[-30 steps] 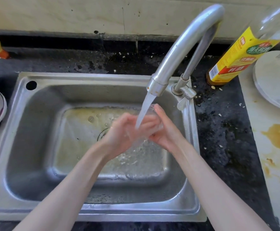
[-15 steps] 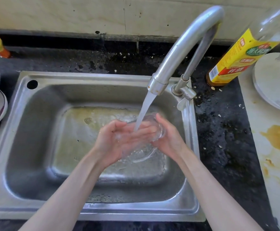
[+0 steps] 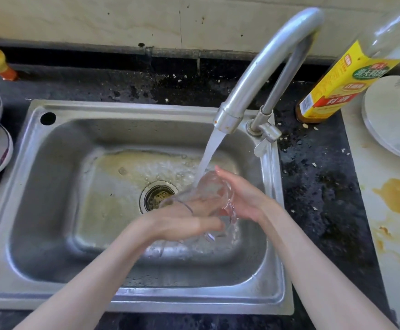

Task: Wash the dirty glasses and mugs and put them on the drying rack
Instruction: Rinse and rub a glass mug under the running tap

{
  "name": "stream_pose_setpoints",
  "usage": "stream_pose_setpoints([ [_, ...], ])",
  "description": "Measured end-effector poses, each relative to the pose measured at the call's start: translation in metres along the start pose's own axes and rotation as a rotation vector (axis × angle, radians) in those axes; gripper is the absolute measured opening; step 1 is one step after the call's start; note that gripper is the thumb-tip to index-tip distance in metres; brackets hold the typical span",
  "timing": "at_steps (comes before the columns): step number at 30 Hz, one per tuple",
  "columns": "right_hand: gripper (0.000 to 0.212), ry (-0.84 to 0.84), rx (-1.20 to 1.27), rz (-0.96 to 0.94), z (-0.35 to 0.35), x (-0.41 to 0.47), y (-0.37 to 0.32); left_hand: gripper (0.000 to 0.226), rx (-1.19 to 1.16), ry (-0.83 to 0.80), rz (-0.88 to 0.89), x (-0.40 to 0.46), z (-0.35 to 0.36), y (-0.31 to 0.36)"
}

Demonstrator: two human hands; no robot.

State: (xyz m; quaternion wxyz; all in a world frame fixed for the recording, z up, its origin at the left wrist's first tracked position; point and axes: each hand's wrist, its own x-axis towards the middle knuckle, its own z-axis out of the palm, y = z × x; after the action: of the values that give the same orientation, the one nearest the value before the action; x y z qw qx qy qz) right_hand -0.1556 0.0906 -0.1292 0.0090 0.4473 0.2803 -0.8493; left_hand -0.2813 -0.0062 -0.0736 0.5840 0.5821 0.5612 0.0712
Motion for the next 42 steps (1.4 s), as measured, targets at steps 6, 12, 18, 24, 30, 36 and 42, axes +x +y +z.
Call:
stream_pose_setpoints([
  [6, 0.032, -0.073, 0.399, -0.281, 0.002, 0.001, 0.021, 0.057, -1.509, 0.235, -0.055, 0.005, -0.014, -0.010],
  [12, 0.053, 0.105, 0.281, -0.369, 0.013, 0.014, 0.011, 0.063, -1.677, 0.258, 0.063, 0.012, -0.011, -0.014],
  [18, 0.034, 0.279, 0.281, -0.277, 0.005, 0.017, -0.008, 0.069, -0.732, 0.286, -0.015, 0.019, -0.001, -0.019],
  [24, 0.037, 0.264, 0.484, -0.081, 0.006, 0.024, -0.009, 0.046, 0.613, 0.572, 0.210, -0.005, 0.002, -0.026],
  [30, 0.041, 0.152, 0.507, -0.031, 0.006, 0.031, 0.011, 0.025, 0.713, 0.719, 0.319, -0.008, -0.006, -0.020],
  [36, 0.043, 0.212, 0.403, -0.055, 0.013, 0.038, 0.024, 0.052, 0.635, 0.333, -0.065, 0.007, 0.006, -0.015],
  [42, 0.055, 0.320, 0.343, -0.115, 0.015, 0.035, 0.022, 0.035, -0.177, 0.306, 0.004, -0.001, 0.008, -0.023],
])
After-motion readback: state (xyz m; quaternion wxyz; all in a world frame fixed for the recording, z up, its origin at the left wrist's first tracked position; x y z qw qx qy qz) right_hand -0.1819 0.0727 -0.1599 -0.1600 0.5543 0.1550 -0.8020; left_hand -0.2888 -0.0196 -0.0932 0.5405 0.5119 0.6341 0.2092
